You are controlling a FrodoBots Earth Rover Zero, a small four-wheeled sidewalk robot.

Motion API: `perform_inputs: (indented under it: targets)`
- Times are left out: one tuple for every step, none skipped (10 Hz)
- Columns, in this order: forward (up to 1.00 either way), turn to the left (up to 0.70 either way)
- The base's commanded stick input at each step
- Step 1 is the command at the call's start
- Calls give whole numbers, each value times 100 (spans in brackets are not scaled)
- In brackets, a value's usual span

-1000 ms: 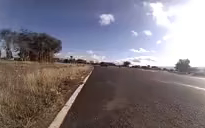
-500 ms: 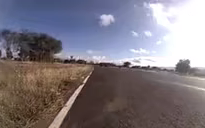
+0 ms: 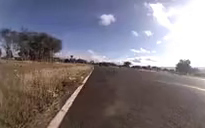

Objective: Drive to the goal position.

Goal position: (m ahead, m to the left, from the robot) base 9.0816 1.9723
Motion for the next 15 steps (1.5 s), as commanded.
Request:
perform_inputs:
  targets:
    - [45,-4]
    - [45,-1]
    - [45,0]
    - [45,0]
    - [45,0]
    - [45,0]
    - [45,0]
    - [45,0]
    - [45,0]
    - [45,0]
    - [45,0]
    - [45,0]
    - [45,0]
    - [45,0]
    - [45,0]
